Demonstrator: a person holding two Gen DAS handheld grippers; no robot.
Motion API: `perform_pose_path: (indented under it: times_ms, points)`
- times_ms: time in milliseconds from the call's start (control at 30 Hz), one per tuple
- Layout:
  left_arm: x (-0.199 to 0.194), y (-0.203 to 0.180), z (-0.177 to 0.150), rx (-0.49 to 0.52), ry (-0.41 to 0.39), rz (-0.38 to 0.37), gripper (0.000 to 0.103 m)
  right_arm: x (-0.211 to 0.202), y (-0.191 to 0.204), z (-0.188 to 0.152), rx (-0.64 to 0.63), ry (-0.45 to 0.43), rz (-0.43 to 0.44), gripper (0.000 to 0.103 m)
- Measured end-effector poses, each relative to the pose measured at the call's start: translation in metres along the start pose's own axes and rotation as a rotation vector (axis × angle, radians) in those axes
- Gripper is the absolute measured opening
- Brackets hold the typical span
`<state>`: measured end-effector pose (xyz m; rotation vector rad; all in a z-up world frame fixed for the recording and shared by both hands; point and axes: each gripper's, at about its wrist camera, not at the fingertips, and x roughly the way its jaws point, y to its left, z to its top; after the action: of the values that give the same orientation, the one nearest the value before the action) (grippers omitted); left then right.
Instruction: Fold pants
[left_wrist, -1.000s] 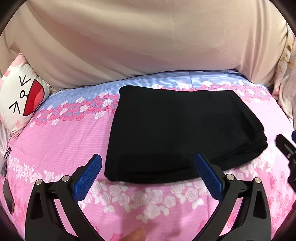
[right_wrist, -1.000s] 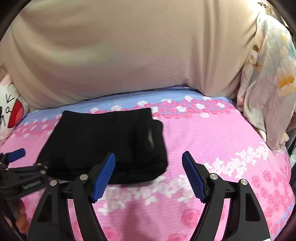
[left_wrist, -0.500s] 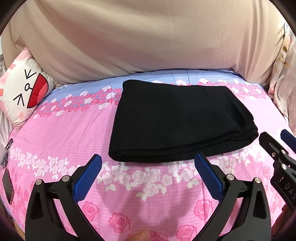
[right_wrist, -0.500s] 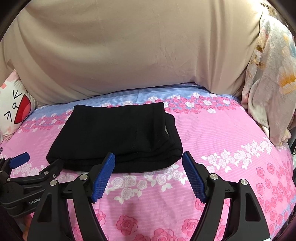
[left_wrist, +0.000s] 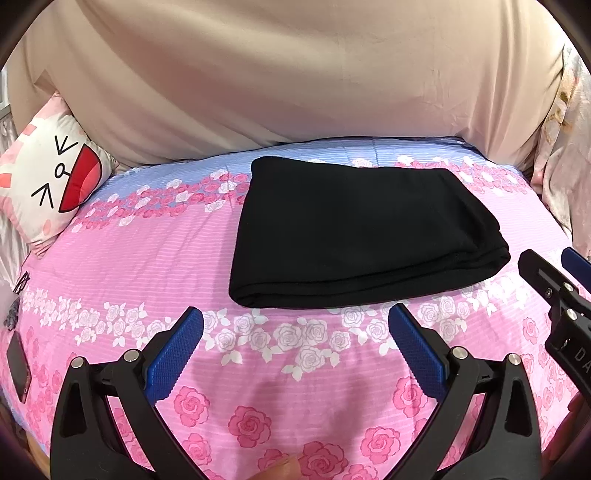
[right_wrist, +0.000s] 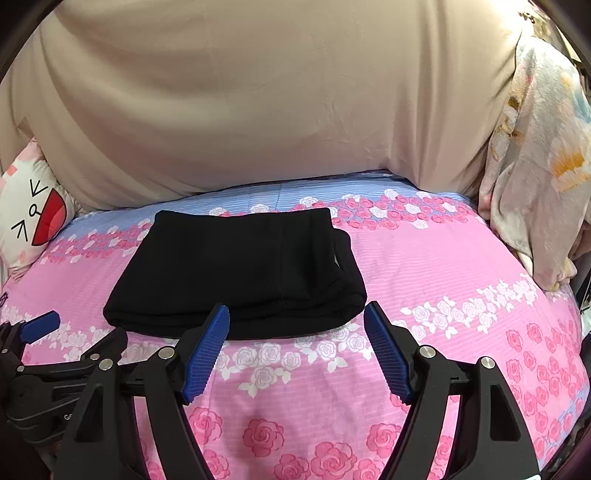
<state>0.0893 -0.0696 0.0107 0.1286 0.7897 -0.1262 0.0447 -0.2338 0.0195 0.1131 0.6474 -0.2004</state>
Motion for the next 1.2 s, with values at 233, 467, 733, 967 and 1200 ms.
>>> perform_pose_path:
  times_ms: [233,467,733,967,1200]
  points:
    - [-0.006,0.001,0.000,0.004,-0.011,0.000,0.098,-0.004,0.003,0.001,-0.012,-0.010,0.002,0.073]
    - [-0.006,-0.001,-0.001,0.008,-0.011,0.001,0.098,-0.001,0.003,0.000,-0.008,0.003,0.007,0.073]
    - [-0.003,-0.002,0.000,0.015,-0.011,0.007,0.098,0.006,0.004,0.000,-0.012,0.015,0.012,0.073]
    - [0.001,-0.004,0.002,0.026,-0.012,0.023,0.098,0.009,0.005,0.000,-0.009,0.019,0.009,0.073]
    - [0.000,-0.004,0.005,0.023,-0.025,0.043,0.098,0.010,0.005,0.000,-0.006,0.019,0.008,0.073]
